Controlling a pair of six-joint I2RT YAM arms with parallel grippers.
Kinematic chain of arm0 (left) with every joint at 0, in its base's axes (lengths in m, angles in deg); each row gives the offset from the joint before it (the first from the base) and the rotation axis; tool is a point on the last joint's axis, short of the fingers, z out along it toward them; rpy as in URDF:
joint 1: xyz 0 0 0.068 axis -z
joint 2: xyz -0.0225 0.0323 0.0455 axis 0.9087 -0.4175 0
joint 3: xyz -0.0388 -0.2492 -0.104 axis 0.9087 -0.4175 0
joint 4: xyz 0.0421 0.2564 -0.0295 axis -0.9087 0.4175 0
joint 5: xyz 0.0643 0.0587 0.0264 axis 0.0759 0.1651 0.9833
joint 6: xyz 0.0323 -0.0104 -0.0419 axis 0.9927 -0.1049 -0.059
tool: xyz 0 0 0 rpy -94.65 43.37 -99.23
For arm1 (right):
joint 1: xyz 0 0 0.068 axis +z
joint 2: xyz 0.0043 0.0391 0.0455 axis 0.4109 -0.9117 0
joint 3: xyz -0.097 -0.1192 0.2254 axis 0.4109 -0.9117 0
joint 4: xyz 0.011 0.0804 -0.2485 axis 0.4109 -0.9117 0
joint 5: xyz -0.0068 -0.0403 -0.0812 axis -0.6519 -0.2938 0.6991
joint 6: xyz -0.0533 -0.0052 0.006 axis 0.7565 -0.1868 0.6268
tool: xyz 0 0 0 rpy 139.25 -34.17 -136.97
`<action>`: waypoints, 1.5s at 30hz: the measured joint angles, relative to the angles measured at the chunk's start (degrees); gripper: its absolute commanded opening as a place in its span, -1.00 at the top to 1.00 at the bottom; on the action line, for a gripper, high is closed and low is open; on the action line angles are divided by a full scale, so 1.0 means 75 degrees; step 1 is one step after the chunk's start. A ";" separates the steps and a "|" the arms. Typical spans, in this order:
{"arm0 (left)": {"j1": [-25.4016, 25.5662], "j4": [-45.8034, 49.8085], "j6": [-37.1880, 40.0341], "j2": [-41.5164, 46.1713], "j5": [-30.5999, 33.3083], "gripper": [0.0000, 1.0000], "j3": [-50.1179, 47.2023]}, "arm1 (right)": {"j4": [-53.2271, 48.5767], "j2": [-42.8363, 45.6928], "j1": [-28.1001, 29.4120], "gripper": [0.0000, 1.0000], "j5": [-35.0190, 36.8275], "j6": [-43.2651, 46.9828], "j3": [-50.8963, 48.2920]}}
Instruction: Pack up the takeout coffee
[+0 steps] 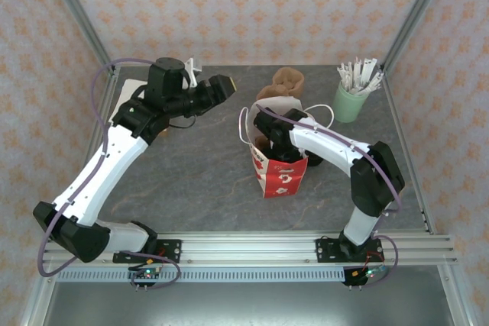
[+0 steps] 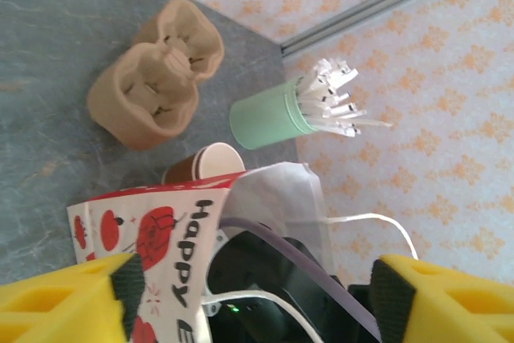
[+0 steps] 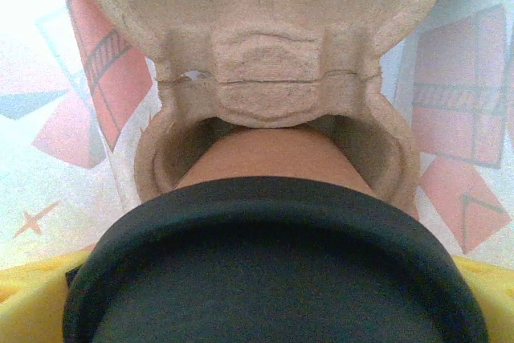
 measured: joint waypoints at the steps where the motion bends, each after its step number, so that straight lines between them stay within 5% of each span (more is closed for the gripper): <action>1: -0.0029 0.0140 0.0157 -0.0128 -0.0134 -0.44 0.0105 | 0.0000 0.0000 0.0000 -0.99 0.0000 0.0000 0.0000; 11: -0.0032 0.0836 0.1288 -0.1842 -0.1472 -0.26 0.0510 | -0.0003 0.0000 0.0015 -0.99 0.0000 0.0003 0.0000; 19: 0.0041 0.0906 0.1460 -0.2022 -0.1935 -0.21 0.0510 | -0.0003 0.0000 0.0015 -0.99 0.0000 0.0003 0.0000; 45: 0.0306 0.1061 0.1664 -0.2025 -0.1661 0.91 0.0513 | -0.0090 0.0003 0.0017 -0.98 0.0032 0.0009 0.0469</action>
